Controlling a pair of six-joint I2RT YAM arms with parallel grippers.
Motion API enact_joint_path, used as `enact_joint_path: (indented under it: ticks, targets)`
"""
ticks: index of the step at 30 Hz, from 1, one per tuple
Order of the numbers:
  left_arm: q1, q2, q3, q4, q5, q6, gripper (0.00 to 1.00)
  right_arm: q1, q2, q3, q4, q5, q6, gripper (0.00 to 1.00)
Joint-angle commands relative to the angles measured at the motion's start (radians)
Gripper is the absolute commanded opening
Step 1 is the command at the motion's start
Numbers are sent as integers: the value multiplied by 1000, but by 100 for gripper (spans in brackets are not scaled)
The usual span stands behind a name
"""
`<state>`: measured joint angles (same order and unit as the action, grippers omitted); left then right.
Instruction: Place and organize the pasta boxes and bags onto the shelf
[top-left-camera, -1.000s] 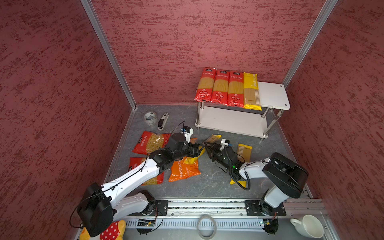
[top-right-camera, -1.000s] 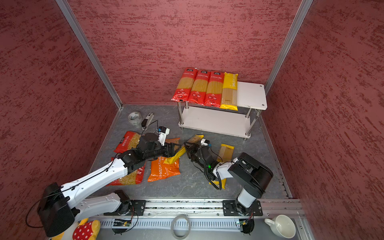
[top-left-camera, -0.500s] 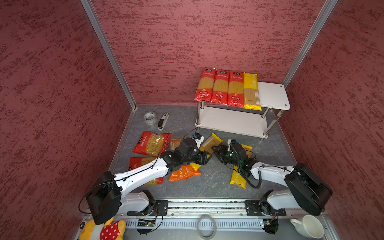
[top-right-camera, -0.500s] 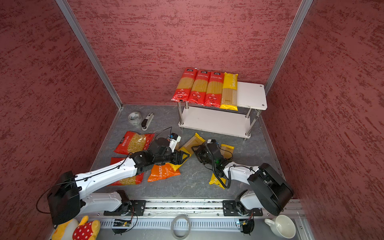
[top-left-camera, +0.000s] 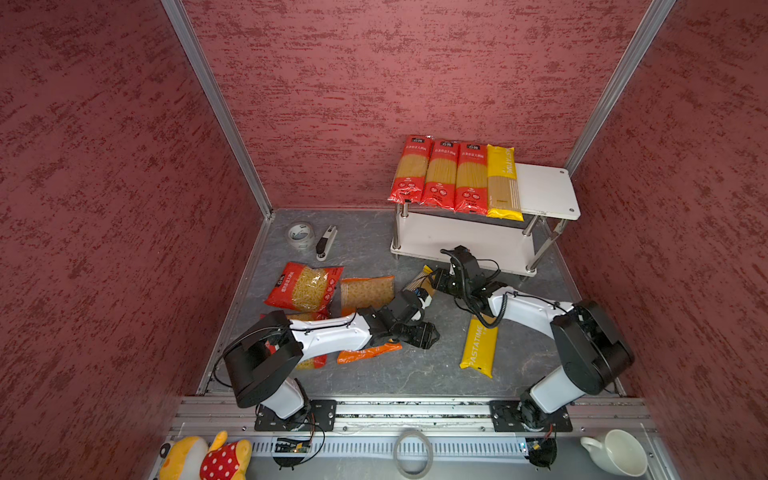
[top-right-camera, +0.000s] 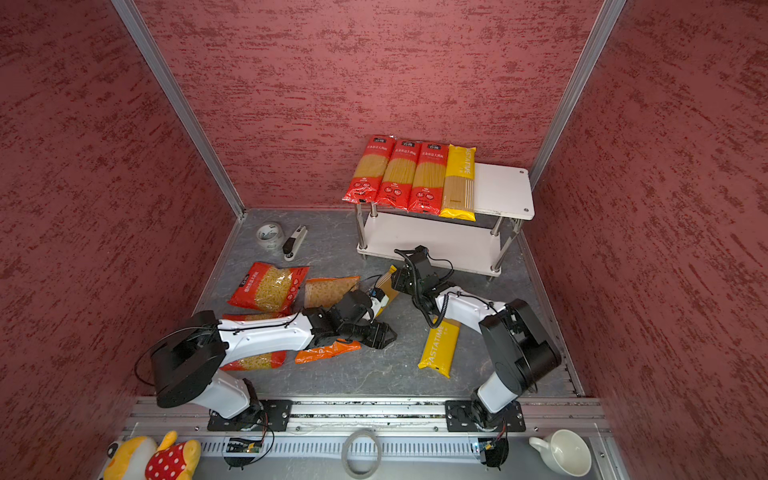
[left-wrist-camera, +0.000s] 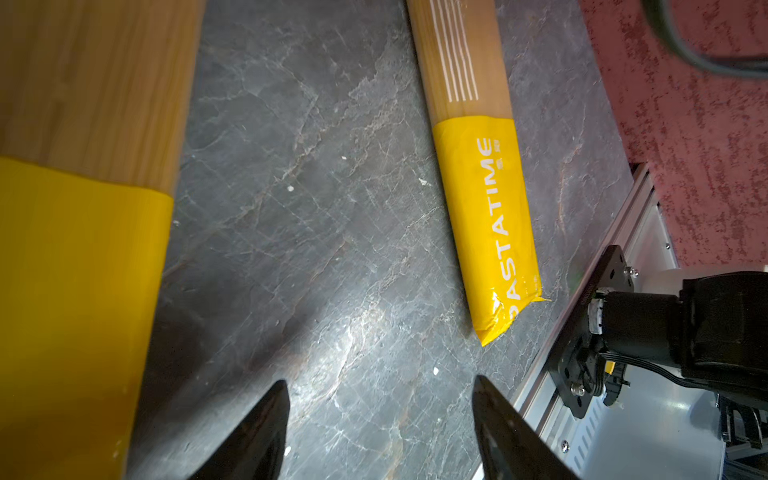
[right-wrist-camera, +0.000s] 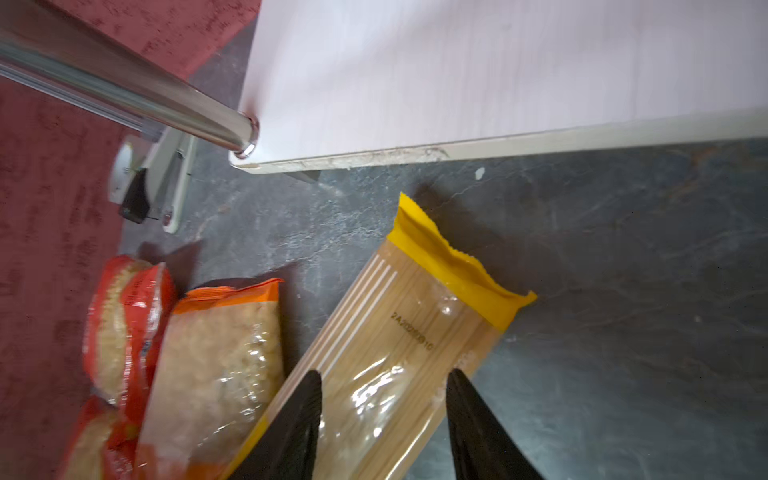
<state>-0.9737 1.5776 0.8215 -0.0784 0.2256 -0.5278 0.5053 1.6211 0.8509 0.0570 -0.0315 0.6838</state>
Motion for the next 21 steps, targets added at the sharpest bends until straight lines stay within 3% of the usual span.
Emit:
enact_joint_path:
  ticks: [1, 7, 11, 21]
  targets:
    - [-5, 30, 26, 18, -8, -12, 69, -9, 44, 48, 10, 79, -91, 52]
    - [5, 30, -2, 21, -25, -17, 69, -15, 177, 120, 34, 37, -109, 53]
    - [24, 4, -53, 43, -46, -36, 69, -13, 216, 99, 38, -34, -56, 52]
    - [114, -82, -122, 36, -57, -30, 69, 59, 88, -81, 4, -176, 19, 49]
